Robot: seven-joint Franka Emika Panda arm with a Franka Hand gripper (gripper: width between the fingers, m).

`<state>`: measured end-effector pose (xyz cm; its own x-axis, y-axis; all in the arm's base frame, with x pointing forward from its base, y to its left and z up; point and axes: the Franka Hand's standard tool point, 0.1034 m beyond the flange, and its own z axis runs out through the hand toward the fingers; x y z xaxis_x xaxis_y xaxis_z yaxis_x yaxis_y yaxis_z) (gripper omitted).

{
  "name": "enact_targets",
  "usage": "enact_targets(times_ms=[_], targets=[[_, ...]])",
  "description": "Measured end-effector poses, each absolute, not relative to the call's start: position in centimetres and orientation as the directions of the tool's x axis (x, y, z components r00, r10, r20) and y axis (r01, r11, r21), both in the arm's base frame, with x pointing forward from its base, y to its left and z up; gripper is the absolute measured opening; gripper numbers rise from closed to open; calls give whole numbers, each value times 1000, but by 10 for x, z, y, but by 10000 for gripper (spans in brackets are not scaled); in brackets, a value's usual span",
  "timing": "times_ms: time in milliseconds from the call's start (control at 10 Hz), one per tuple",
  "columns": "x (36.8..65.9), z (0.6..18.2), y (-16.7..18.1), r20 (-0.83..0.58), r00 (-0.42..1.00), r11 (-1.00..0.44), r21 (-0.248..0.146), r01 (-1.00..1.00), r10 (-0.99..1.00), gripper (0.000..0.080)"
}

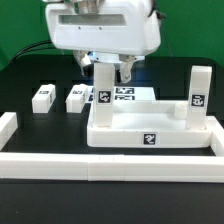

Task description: Assemble desk

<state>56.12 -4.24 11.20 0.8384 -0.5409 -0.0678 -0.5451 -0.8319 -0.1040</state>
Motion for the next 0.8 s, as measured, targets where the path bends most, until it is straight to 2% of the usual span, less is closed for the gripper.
enact_targets(times_ms=[200,300,700,800], targets=[[561,112,-40,-36,957,-955,-60,-290,-289,649],[560,111,-39,-32,979,-978,-52,-202,-201,649],[560,109,-45,-12,995,-994,-51,96,97,649],[559,108,-47,-12,990,-989,-53,138,139,622]])
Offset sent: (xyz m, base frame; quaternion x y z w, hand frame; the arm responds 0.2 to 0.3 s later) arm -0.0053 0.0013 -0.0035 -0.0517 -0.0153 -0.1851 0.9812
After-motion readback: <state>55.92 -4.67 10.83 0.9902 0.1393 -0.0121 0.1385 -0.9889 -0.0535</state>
